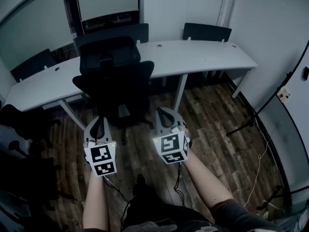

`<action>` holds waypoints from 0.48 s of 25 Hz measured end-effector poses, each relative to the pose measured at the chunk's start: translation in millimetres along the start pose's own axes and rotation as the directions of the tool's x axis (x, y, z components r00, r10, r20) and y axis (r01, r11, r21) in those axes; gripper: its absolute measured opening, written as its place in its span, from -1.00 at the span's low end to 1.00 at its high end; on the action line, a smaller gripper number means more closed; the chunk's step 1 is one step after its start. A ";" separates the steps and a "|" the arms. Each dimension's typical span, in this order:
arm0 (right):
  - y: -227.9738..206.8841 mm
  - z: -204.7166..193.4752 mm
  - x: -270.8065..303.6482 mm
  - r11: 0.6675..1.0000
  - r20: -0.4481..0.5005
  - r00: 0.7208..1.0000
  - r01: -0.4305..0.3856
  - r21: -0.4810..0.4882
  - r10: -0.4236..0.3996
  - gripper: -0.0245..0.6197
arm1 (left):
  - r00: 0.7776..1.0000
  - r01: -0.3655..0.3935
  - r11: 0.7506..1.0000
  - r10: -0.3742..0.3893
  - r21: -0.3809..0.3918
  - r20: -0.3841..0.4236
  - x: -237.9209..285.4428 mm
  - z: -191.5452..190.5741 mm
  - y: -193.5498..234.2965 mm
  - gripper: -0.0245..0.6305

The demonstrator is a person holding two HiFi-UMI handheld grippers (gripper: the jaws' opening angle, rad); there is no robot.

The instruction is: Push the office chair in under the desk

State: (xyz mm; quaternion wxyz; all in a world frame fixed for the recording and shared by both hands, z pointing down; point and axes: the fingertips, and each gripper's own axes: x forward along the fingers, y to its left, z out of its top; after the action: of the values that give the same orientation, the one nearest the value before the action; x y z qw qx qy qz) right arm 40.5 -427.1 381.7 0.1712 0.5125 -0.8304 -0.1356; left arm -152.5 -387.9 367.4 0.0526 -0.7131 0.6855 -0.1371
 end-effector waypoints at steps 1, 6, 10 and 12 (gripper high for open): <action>2.7 -0.6 -11.2 1.000 0.004 1.000 -0.011 0.026 0.010 -0.85 | 1.000 0.004 1.000 -0.004 -0.005 0.000 -11.4 -0.7 -5.7 -0.82; 13.5 -1.7 -56.6 0.995 0.026 0.999 -0.048 0.088 0.046 -0.86 | 1.000 0.011 1.000 -0.012 -0.026 -0.016 -62.7 -9.0 -28.8 -0.82; 22.6 -4.6 -84.0 0.992 0.040 0.996 -0.081 0.099 0.077 -0.86 | 0.999 0.016 0.999 -0.017 -0.050 -0.030 -96.0 -15.6 -44.0 -0.83; 24.7 -4.7 -93.9 0.990 0.046 0.995 -0.090 0.104 0.086 -0.86 | 0.999 0.027 0.998 -0.028 -0.048 -0.021 -106.5 -14.5 -50.6 -0.83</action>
State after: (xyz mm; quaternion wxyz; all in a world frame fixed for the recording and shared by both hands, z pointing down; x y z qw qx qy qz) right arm 61.7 -332.2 382.2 0.1321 0.4808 -0.8617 -0.0943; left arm -110.0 -277.8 381.5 0.0259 -0.7221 0.6792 -0.1291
